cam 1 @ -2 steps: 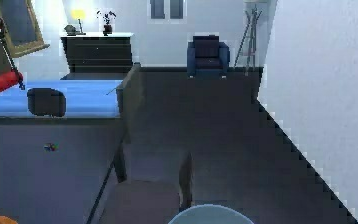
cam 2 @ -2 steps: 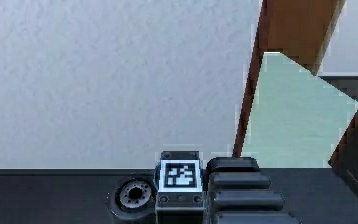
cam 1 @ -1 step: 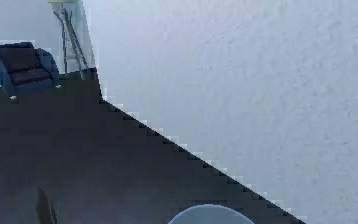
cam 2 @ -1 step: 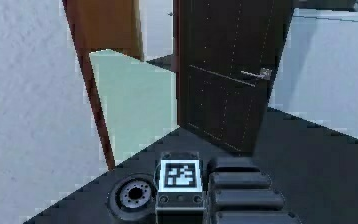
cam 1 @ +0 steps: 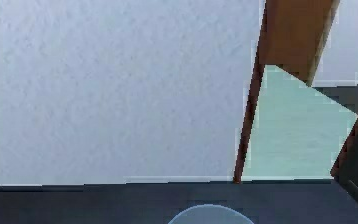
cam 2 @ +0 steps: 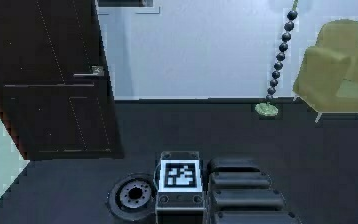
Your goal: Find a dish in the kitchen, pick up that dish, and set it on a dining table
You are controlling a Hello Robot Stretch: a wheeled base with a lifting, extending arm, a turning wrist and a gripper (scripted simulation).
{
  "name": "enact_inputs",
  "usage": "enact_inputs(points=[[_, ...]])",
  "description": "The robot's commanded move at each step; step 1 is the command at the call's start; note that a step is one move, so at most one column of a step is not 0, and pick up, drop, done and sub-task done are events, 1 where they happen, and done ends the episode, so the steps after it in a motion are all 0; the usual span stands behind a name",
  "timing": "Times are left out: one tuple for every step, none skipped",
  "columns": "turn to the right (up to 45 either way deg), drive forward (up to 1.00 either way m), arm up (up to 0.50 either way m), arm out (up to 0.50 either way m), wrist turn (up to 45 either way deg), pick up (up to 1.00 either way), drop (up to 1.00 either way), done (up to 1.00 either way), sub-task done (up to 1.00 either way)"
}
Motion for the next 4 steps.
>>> enact_inputs(points=[[33.0, 0.0, 0.0, 0.0, 0.0, 0.0, 0.0, 0.0, 0.0], [-45.0, 0.0, 0.0, 0.0, 0.0, 0.0, 0.0, 0.0, 0.0], [-45.0, 0.0, 0.0, 0.0, 0.0, 0.0, 0.0, 0.0, 0.0], [-45.0, 0.0, 0.0, 0.0, 0.0, 0.0, 0.0, 0.0, 0.0]])
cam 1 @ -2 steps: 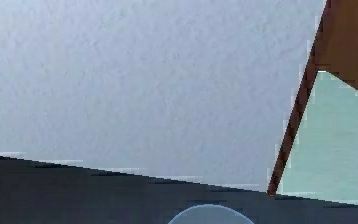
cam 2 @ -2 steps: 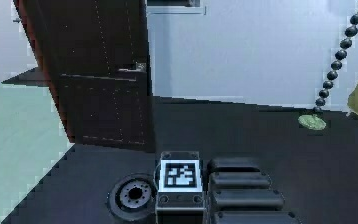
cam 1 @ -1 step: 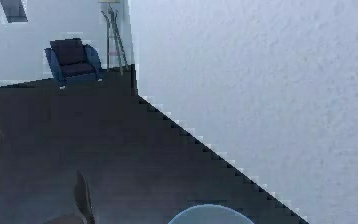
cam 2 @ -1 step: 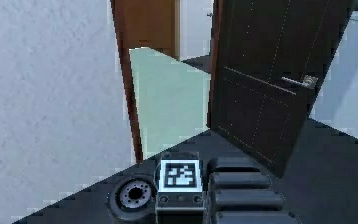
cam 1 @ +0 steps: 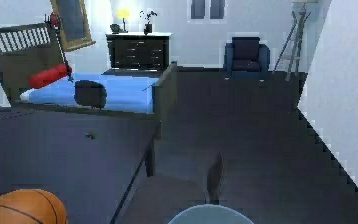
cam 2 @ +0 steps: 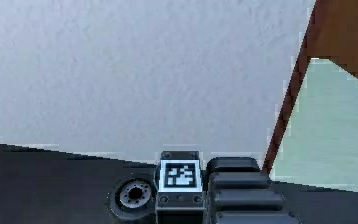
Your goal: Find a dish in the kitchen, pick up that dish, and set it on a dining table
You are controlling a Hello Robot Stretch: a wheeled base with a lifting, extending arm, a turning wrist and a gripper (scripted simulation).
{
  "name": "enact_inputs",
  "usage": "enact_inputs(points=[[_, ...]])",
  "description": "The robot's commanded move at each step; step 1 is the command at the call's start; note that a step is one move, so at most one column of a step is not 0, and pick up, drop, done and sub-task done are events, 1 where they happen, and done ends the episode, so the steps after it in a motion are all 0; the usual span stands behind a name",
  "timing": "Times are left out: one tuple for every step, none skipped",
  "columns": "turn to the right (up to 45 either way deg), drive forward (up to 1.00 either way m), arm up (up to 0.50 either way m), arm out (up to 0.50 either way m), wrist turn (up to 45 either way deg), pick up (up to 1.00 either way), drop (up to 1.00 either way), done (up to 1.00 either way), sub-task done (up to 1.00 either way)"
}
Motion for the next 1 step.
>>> enact_inputs(points=[[45.0, 0.0, 0.0, 0.0, 0.0, 0.0, 0.0, 0.0, 0.0]])
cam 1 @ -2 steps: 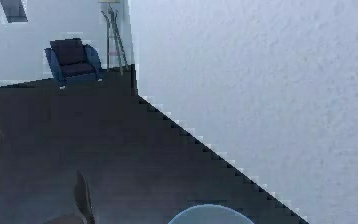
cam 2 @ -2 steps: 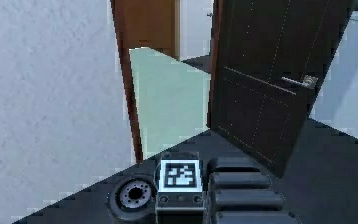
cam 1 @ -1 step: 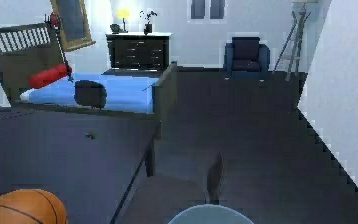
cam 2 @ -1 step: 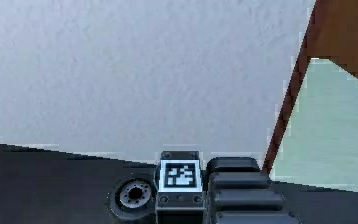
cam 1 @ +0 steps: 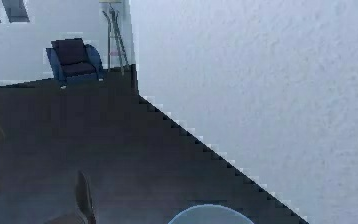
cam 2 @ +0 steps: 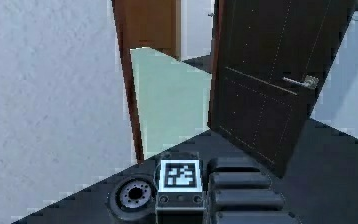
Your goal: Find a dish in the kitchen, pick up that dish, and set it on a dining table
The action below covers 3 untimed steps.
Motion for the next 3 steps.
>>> enact_inputs(points=[[45.0, 0.0, 0.0, 0.0, 0.0, 0.0, 0.0, 0.0, 0.0], [45.0, 0.0, 0.0, 0.0, 0.0, 0.0, 0.0, 0.0, 0.0], [3.0, 0.0, 0.0, 0.0, 0.0, 0.0, 0.0, 0.0, 0.0]])
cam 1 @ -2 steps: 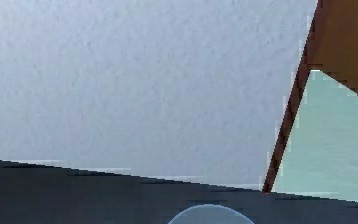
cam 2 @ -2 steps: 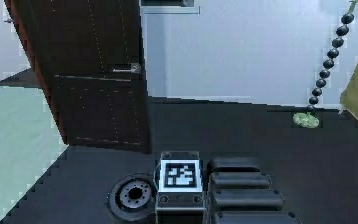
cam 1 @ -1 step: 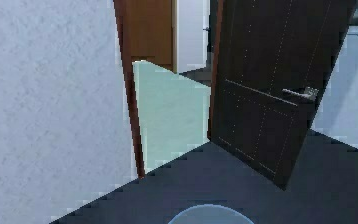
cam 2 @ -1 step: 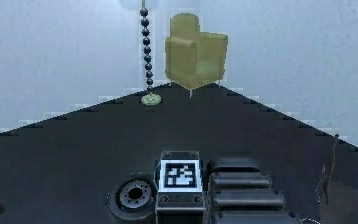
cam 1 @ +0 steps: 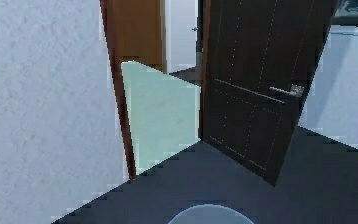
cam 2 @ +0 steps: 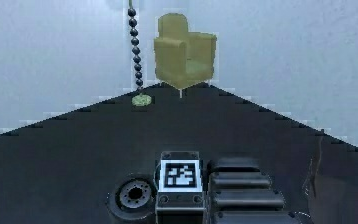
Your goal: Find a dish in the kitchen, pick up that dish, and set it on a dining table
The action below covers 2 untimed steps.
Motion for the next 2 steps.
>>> enact_inputs(points=[[-45.0, 0.0, 0.0, 0.0, 0.0, 0.0, 0.0, 0.0, 0.0], [-45.0, 0.0, 0.0, 0.0, 0.0, 0.0, 0.0, 0.0, 0.0]])
